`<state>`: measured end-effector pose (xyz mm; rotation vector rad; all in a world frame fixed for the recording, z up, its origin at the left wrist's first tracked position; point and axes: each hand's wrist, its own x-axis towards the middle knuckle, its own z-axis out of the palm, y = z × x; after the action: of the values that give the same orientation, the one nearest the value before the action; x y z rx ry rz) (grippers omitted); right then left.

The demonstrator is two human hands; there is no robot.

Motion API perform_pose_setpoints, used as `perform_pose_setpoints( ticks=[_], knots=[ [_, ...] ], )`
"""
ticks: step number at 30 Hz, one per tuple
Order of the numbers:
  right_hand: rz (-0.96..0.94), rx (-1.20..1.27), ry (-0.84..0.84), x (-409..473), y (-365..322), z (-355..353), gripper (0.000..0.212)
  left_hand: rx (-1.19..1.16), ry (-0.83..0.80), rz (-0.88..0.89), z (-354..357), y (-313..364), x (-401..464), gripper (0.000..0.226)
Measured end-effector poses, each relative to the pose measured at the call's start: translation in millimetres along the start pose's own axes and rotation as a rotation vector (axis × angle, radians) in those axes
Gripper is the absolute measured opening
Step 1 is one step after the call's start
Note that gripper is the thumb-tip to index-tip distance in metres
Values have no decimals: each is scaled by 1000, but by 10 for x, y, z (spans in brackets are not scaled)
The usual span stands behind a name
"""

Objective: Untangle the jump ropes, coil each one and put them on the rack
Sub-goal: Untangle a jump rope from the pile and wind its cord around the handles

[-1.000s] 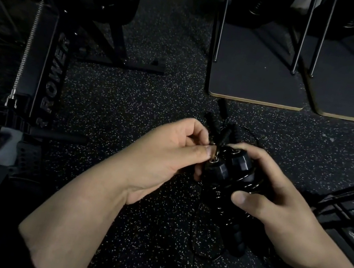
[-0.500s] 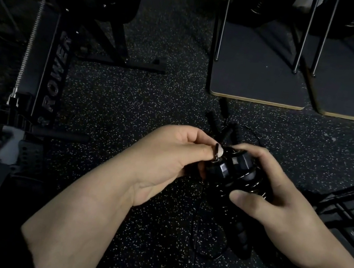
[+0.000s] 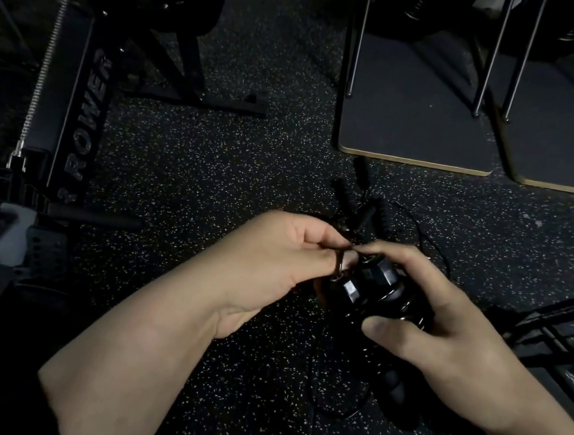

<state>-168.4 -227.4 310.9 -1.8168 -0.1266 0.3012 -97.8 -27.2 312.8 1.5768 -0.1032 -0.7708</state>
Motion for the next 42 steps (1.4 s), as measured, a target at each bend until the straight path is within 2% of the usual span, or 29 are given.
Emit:
perform_pose_setpoints(
  ticks=[6,10,14,19,27,32,39,42],
  knots=[
    [-34,54,79,30,-11,-2,46,-75,142,113,130,-54,36,12],
    [-51,17,137,39,-3,-19,44,-121,76,116,110,-36,32,23],
    [-66,-8,137,21,-2,-34,45,-234,86,59,87,-58,129,36],
    [-83,-58,81,-4,2,-6,52,-180,47,79,27,-19,24,25],
    [-165,152,192,8,16,-44,46,-428,-15,231,21,-41,-26,24],
    [-136,242,218,9,55,-24,48,-232,104,339,90,-119,6,14],
    [-92,223,203,11,43,-26,54,-136,122,351,94,-105,3,5],
    [-90,172,198,11,21,-31,55,-70,167,344,120,-106,8,14]
  ],
)
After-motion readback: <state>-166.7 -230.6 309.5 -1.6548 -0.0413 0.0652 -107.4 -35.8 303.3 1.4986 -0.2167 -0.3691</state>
